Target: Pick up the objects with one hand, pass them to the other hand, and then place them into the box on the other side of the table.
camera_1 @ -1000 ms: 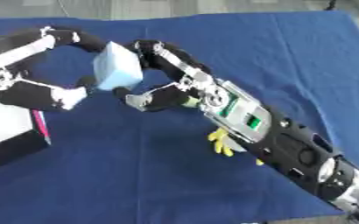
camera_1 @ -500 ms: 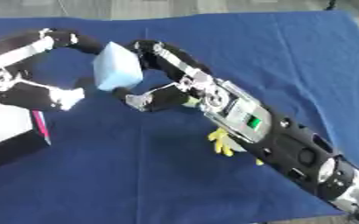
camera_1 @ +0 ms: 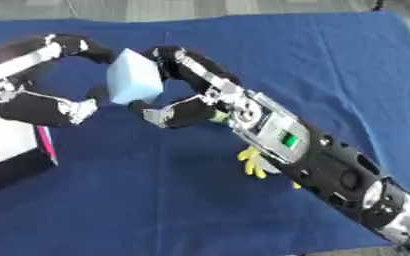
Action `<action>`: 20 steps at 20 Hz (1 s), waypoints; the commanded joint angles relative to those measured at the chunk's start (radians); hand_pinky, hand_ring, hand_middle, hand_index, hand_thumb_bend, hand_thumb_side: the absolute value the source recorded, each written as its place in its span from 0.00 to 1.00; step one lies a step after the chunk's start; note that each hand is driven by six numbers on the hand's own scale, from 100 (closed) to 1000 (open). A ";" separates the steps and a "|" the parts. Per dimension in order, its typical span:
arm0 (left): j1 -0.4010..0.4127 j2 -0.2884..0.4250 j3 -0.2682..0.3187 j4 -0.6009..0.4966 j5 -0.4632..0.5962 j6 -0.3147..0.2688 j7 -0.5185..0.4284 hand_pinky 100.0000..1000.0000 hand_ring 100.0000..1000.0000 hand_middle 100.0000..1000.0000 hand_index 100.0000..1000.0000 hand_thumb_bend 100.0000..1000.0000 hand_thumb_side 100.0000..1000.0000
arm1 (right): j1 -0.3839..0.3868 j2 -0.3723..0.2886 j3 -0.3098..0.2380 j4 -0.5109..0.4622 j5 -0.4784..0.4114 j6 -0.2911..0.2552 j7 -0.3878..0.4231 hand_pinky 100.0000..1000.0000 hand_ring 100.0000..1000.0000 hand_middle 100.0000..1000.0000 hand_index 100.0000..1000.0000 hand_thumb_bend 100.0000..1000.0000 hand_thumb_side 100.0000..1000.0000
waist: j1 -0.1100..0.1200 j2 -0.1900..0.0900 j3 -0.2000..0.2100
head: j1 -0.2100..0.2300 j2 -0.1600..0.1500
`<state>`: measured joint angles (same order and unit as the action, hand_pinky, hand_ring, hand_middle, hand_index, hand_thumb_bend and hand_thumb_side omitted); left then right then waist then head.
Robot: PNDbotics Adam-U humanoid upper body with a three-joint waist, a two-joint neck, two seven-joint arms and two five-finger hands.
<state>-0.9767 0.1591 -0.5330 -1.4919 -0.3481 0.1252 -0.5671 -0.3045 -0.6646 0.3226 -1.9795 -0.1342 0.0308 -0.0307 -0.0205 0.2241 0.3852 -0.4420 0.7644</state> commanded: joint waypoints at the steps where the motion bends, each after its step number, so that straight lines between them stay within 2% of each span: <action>1: -0.014 -0.001 0.014 -0.005 0.006 0.009 0.000 1.00 0.87 0.77 0.88 0.00 0.21 | -0.005 -0.009 -0.004 -0.021 0.009 -0.004 0.002 0.66 0.51 0.57 0.60 0.00 0.00 | -0.006 0.002 0.000 | 0.003 0.006; 20: -0.018 -0.007 0.006 0.005 0.000 0.000 -0.051 1.00 0.87 0.77 0.88 0.00 0.27 | -0.005 -0.010 -0.002 -0.021 0.018 -0.024 0.017 0.66 0.51 0.57 0.60 0.00 0.00 | -0.005 0.007 -0.004 | 0.004 0.006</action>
<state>-0.9761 0.1551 -0.5333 -1.4799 -0.3473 0.1264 -0.6131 -0.3016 -0.6639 0.3283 -1.9795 -0.1219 0.0125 -0.0131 -0.0205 0.2290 0.3828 -0.4412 0.7644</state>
